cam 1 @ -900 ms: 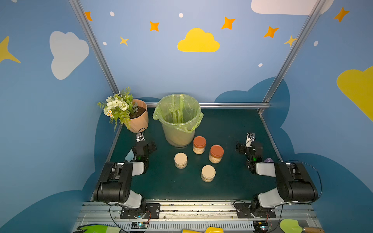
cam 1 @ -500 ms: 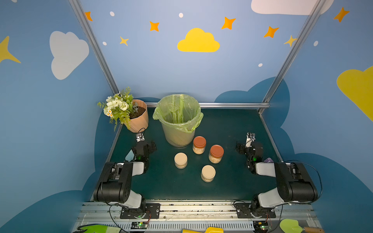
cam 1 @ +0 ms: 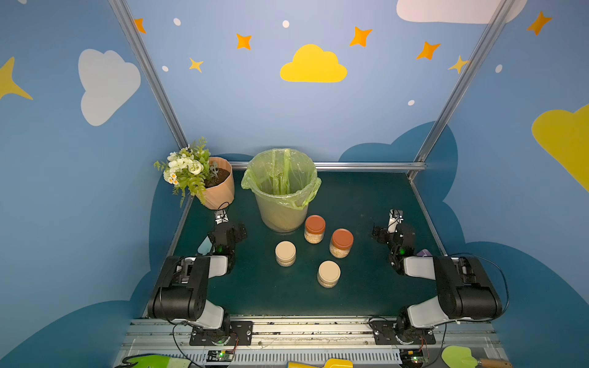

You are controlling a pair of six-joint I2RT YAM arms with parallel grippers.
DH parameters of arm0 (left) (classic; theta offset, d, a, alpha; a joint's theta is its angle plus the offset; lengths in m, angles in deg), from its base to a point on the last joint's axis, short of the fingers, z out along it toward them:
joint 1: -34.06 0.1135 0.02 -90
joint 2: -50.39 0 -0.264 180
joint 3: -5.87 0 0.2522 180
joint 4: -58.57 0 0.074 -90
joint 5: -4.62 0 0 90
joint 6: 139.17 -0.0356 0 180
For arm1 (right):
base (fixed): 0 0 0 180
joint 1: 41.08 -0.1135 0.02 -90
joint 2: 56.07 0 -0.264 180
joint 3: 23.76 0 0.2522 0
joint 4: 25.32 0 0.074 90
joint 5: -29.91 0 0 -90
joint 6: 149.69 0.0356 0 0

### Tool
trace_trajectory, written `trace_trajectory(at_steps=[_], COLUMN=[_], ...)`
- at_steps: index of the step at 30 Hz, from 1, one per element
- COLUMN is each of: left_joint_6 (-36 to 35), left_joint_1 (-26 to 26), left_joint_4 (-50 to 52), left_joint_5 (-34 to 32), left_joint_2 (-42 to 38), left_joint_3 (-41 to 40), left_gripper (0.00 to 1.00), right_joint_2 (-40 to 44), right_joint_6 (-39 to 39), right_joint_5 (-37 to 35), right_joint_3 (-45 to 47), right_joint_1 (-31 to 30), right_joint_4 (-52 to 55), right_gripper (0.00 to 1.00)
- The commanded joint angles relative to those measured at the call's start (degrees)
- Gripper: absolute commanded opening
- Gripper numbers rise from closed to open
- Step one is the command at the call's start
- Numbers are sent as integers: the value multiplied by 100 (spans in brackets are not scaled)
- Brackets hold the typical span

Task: Empty expired oatmeal from jars
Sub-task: Pick up the jar from the center of the board.

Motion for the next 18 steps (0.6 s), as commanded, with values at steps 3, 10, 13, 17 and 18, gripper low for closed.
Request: trace_trajectory(at_steps=[3, 10, 13, 17, 18], left_joint_6=[-43, -51, -51, -112, -113], left_joint_1=[16, 14, 14, -37, -56], left_joint_4=[-75, -76, -94, 271, 433], left_joint_5=[-67, -69, -69, -86, -137], left_joint_2=[59, 47, 46, -191, -310], left_joint_3=[116, 109, 94, 209, 245], left_gripper=[100, 100, 100, 100, 100], right_joint_2=[-56, -61, -39, 188, 336], right_joint_6=[-5, -1, -11, -48, -62], right_joint_5=[-51, -49, -51, -18, -36], right_joint_3=[-141, -141, -101, -192, -288], right_joint_1=[-25, -27, -25, -40, -38], right_joint_4=[-91, -89, -120, 180, 457], right_gripper=[97, 97, 97, 97, 97])
